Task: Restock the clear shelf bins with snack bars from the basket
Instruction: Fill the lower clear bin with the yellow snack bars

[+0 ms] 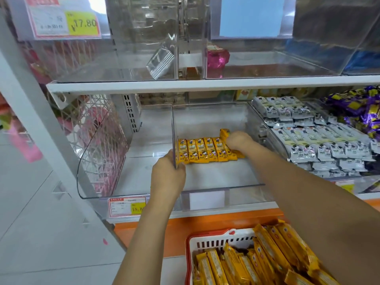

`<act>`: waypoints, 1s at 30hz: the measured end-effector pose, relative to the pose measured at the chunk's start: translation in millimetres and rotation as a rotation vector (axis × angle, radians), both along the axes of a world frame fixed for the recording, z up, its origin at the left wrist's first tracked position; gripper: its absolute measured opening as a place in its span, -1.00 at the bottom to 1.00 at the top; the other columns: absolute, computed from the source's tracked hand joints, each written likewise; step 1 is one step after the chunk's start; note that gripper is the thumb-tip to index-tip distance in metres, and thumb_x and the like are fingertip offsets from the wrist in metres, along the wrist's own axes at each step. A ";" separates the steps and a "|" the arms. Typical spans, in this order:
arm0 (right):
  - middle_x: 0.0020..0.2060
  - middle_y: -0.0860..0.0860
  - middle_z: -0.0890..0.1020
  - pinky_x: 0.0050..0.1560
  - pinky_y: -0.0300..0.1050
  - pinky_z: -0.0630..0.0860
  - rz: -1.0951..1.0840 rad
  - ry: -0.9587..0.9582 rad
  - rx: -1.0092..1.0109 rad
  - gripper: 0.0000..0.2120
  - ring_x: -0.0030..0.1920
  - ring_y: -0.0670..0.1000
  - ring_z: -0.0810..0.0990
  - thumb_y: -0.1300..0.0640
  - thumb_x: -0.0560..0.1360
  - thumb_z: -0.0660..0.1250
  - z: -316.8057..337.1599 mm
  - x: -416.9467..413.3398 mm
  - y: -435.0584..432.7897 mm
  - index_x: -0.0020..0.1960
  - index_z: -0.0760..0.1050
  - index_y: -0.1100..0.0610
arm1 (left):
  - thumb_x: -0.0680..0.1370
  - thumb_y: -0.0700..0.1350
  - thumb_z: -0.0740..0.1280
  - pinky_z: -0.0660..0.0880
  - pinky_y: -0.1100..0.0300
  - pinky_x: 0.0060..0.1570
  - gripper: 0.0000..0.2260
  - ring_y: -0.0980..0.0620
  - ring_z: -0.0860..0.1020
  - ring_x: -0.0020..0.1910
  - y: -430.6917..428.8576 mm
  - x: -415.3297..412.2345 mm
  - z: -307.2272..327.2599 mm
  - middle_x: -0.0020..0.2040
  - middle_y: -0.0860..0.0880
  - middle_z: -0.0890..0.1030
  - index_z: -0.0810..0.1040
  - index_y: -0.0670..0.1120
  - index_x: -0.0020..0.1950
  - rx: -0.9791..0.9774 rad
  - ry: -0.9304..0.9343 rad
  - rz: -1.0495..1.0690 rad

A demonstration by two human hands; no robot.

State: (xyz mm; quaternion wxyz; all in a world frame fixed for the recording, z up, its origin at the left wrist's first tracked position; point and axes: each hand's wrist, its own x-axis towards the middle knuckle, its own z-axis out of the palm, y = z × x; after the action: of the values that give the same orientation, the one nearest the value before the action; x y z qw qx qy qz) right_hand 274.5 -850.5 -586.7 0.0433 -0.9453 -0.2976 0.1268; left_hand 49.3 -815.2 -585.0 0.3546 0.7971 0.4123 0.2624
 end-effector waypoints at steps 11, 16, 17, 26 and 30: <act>-0.59 -0.01 0.47 -0.43 -0.24 0.33 0.142 0.221 -0.063 -0.67 -0.43 0.00 0.43 0.11 0.47 0.36 21.1 -60.8 -25.2 -0.41 0.35 0.12 | 0.57 -0.11 0.30 0.40 0.29 -0.28 -0.87 -0.02 0.48 -0.25 -11.9 -30.0 -10.2 -0.35 -0.04 0.54 0.65 0.01 0.01 -0.051 -0.226 -0.026; -0.37 0.02 0.47 -0.25 -0.16 0.46 0.169 0.414 -0.094 -0.74 -0.34 -0.02 0.44 0.09 0.46 0.44 7.7 -98.4 -8.6 -0.29 0.42 0.14 | 0.55 -0.29 0.24 0.53 0.13 0.08 -0.69 0.06 0.61 0.04 -23.9 -45.0 -15.6 0.04 0.00 0.68 0.61 -0.06 0.22 -0.018 -0.245 -0.028; -0.33 0.02 0.47 -0.19 -0.15 0.47 0.164 0.454 -0.084 -0.75 -0.31 -0.02 0.45 0.08 0.47 0.42 5.4 -103.7 -3.6 -0.27 0.42 0.14 | 0.55 -0.31 0.22 0.52 0.18 0.04 -0.68 0.05 0.61 0.02 -25.4 -46.4 -13.7 0.01 0.00 0.68 0.62 -0.06 0.21 -0.010 -0.238 -0.041; -0.17 0.16 0.60 -0.20 -0.14 0.50 0.059 0.507 0.234 -0.85 -0.18 0.04 0.57 0.32 0.57 0.16 10.5 -122.1 -7.4 -0.04 0.51 0.26 | 0.59 -0.23 0.25 0.39 0.49 0.04 -0.71 0.26 0.54 0.03 -45.6 -70.0 -13.8 0.09 0.08 0.62 0.56 -0.05 0.27 -0.057 -0.295 -0.080; -0.29 0.15 0.54 -0.19 -0.08 0.48 0.230 0.302 0.629 -0.76 -0.26 0.01 0.51 0.17 0.54 0.28 20.5 -132.7 -46.1 -0.23 0.50 0.31 | 0.54 0.03 0.28 0.51 0.13 -0.06 -0.82 0.05 0.63 -0.13 -71.2 -81.6 -32.7 -0.17 0.05 0.69 0.67 0.06 -0.12 -0.097 -0.476 0.105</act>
State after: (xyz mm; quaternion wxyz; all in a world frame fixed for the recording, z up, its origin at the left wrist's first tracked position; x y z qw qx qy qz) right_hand 141.7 -896.6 -566.2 0.3607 -0.8167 -0.4166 0.1712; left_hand -32.3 -886.4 -617.7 0.4656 0.6722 0.3701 0.4409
